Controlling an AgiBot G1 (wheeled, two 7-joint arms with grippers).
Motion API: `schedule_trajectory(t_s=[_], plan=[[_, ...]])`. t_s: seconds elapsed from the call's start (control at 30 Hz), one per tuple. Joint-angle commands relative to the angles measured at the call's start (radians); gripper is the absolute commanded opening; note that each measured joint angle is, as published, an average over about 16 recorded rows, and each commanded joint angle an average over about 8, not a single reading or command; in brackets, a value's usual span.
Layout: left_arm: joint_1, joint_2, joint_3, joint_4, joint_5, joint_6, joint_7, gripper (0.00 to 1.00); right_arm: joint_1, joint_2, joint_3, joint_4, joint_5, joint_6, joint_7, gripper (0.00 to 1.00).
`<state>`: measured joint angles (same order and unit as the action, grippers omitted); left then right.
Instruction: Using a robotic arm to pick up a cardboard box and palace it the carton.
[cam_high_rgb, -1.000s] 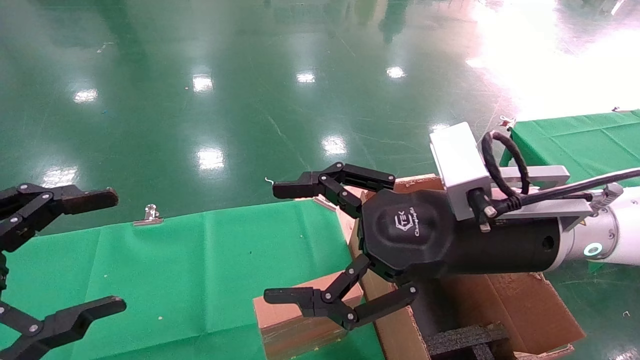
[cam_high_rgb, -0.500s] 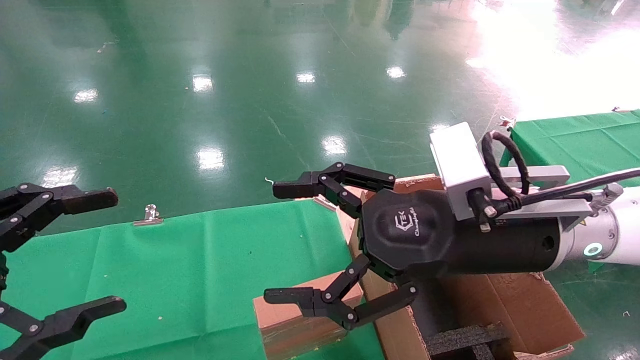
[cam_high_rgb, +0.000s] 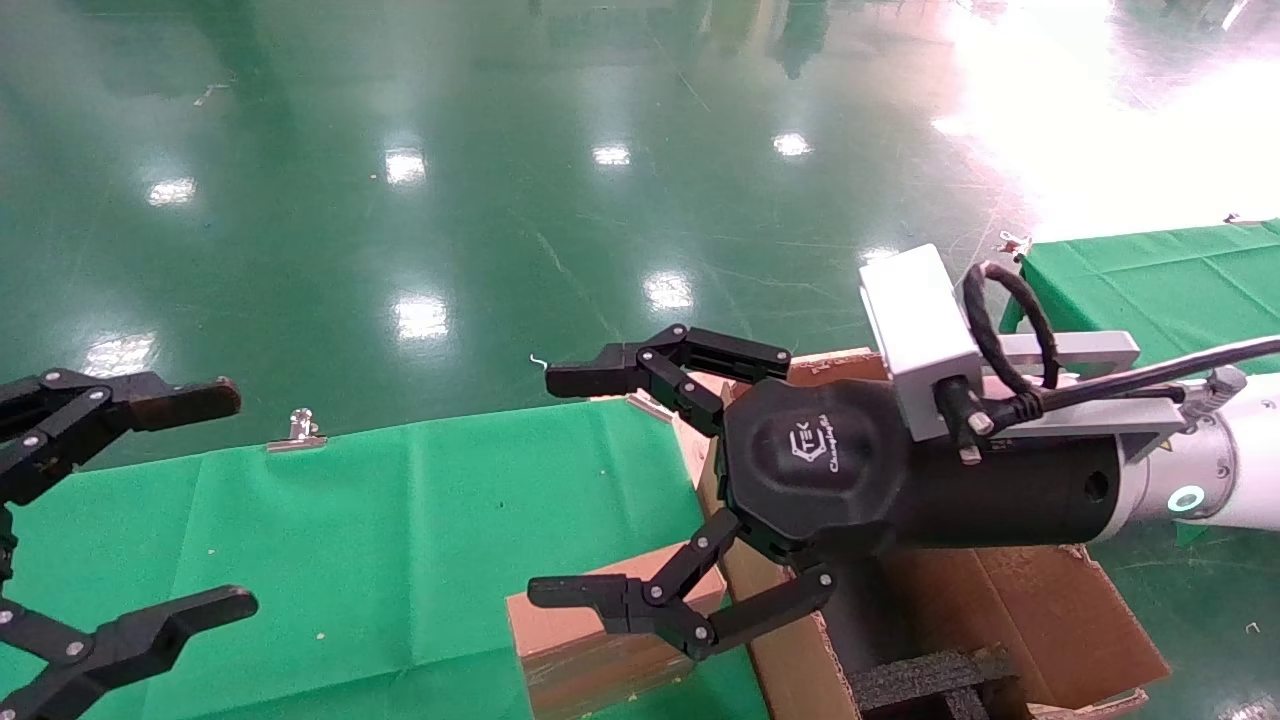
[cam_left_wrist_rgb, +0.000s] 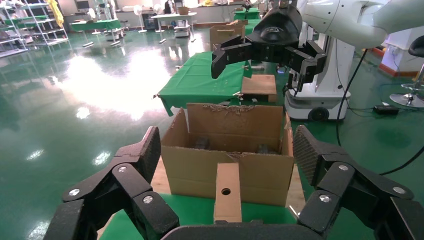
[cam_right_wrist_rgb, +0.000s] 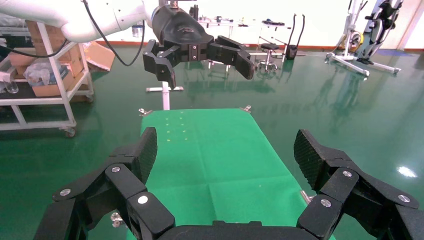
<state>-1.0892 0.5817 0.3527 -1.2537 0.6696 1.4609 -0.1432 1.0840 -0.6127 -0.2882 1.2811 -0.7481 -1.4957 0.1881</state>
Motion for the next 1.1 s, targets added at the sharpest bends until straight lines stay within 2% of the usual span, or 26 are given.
schedule_trajectory(t_s=[0.03,0.17,0.37,0.63,1.1], plan=[[0.000,0.000,0.000,0.000,0.000,0.000,0.000,0.00,-0.003,0.001,0.002,0.001,0.004,0.001,-0.001,1.00],[0.000,0.000,0.000,0.000,0.000,0.000,0.000,0.00,0.029,-0.007,-0.023,-0.009,-0.050,-0.008,0.000,1.00],[0.000,0.000,0.000,0.000,0.000,0.000,0.000,0.00,0.137,-0.044,-0.107,-0.046,-0.206,-0.047,0.021,1.00],[0.000,0.000,0.000,0.000,0.000,0.000,0.000,0.00,0.289,-0.130,-0.259,-0.099,-0.426,-0.080,0.038,1.00],[0.000,0.000,0.000,0.000,0.000,0.000,0.000,0.00,0.481,-0.274,-0.525,-0.140,-0.692,-0.077,0.026,1.00]])
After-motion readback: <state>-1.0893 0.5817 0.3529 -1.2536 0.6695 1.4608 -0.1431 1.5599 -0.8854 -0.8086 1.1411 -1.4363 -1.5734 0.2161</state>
